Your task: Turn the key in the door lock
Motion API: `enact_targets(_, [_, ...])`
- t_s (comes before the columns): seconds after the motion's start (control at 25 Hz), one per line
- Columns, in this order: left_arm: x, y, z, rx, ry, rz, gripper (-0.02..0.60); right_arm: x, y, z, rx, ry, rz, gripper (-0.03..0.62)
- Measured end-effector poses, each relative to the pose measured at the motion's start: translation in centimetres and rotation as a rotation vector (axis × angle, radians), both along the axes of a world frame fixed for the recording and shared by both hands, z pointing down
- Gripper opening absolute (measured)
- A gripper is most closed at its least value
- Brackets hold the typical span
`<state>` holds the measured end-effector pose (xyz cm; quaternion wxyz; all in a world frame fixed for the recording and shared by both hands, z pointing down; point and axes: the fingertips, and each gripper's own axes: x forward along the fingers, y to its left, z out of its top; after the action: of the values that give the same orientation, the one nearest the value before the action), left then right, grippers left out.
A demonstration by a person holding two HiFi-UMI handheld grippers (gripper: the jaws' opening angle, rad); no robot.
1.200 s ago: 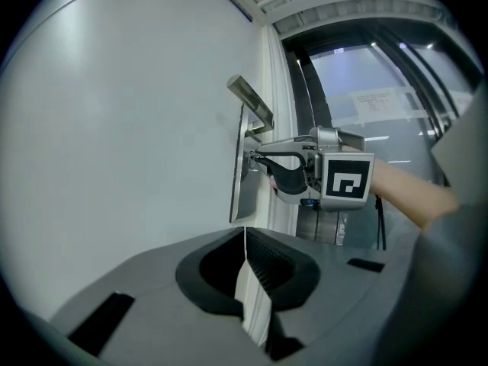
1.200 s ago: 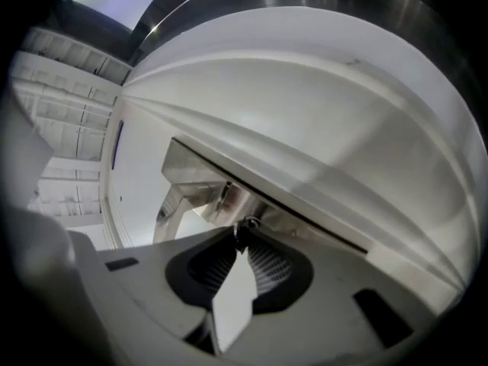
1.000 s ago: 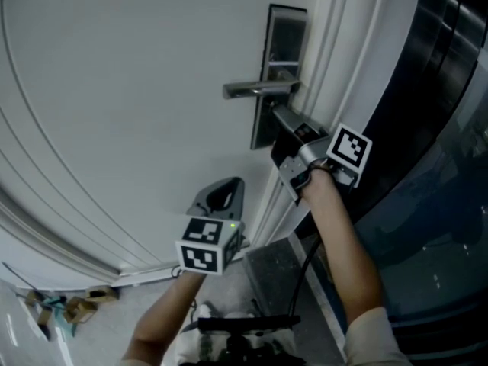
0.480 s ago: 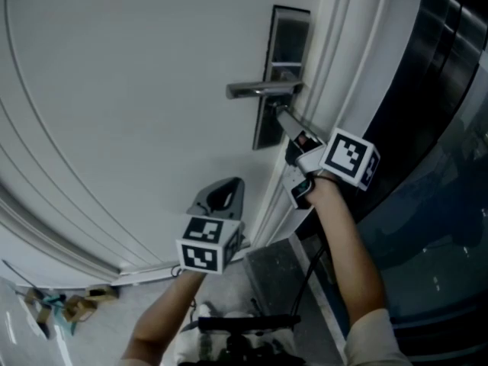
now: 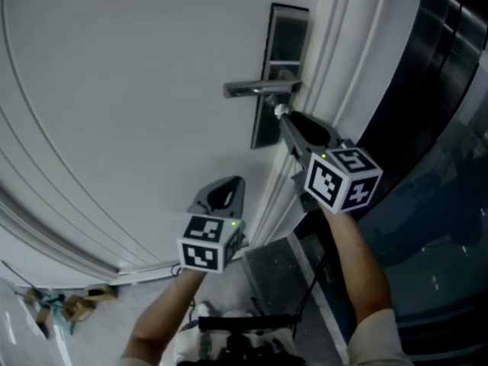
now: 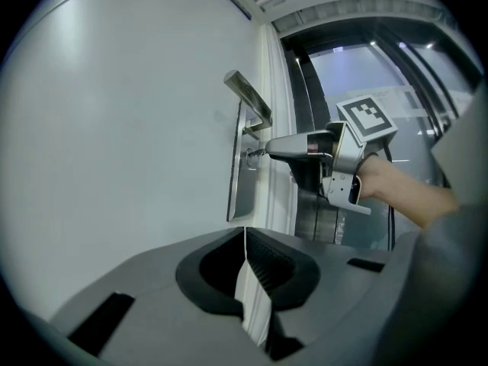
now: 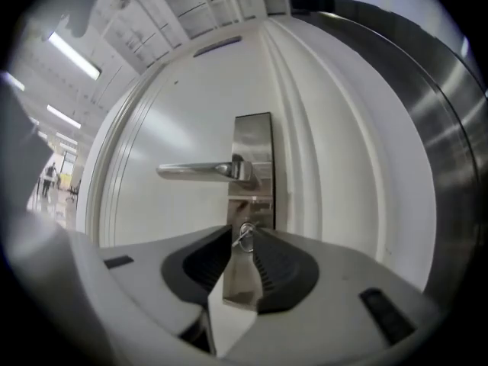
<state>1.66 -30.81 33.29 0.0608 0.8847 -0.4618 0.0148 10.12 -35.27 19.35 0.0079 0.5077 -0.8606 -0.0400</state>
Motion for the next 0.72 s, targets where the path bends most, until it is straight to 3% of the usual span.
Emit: enact_targets(0.72, [0.0, -0.5, 0.3, -0.004, -0.001, -0.005, 0.02, -2.1, 0.1, 2.0, 0.449, 1.077, 0.165, 0.127])
